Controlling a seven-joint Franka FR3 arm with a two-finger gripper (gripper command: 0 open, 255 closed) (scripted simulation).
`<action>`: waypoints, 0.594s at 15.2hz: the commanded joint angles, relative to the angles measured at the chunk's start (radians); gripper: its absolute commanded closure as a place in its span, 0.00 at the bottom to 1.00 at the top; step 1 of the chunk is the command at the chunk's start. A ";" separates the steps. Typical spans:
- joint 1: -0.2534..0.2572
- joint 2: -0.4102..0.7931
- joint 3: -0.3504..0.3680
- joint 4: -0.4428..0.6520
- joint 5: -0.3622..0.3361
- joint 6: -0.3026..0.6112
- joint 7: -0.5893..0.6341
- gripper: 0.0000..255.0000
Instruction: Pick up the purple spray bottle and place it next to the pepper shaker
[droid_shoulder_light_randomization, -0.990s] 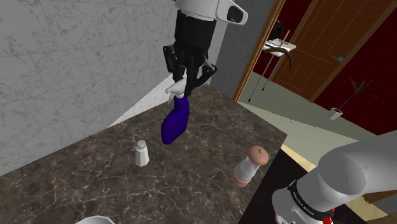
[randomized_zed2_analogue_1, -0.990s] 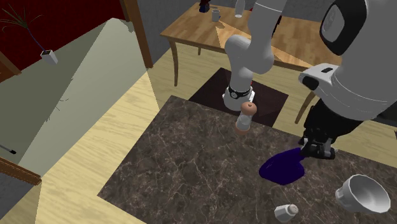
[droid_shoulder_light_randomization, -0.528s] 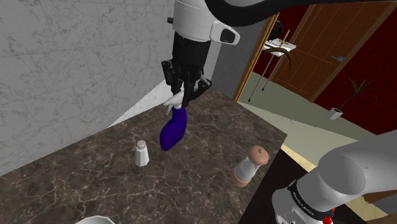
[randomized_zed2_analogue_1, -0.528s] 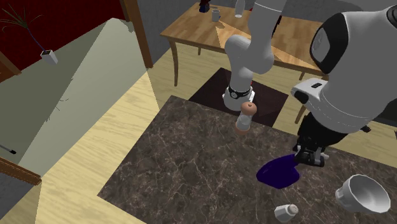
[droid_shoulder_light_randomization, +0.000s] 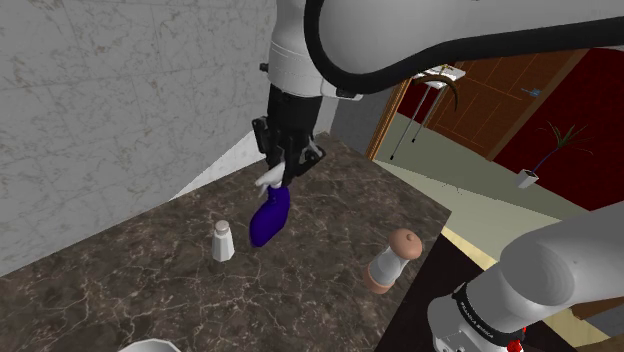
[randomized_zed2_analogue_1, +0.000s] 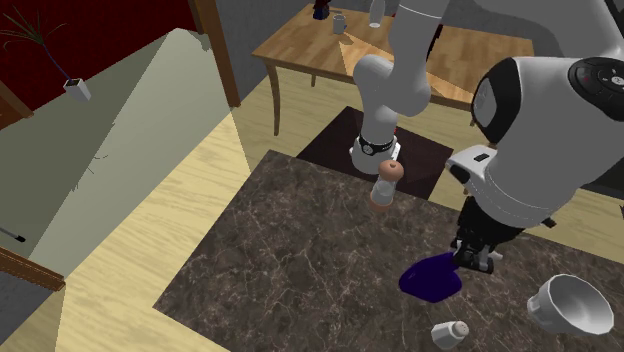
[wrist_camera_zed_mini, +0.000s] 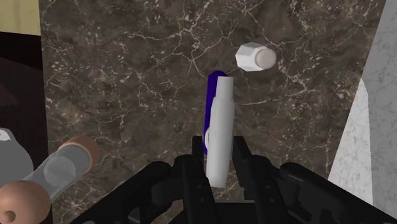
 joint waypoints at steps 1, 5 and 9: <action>0.001 0.005 0.007 -0.027 0.001 0.031 0.000 1.00; -0.004 0.029 0.026 -0.065 -0.011 0.089 0.009 1.00; -0.007 0.042 0.036 -0.081 -0.017 0.115 0.014 1.00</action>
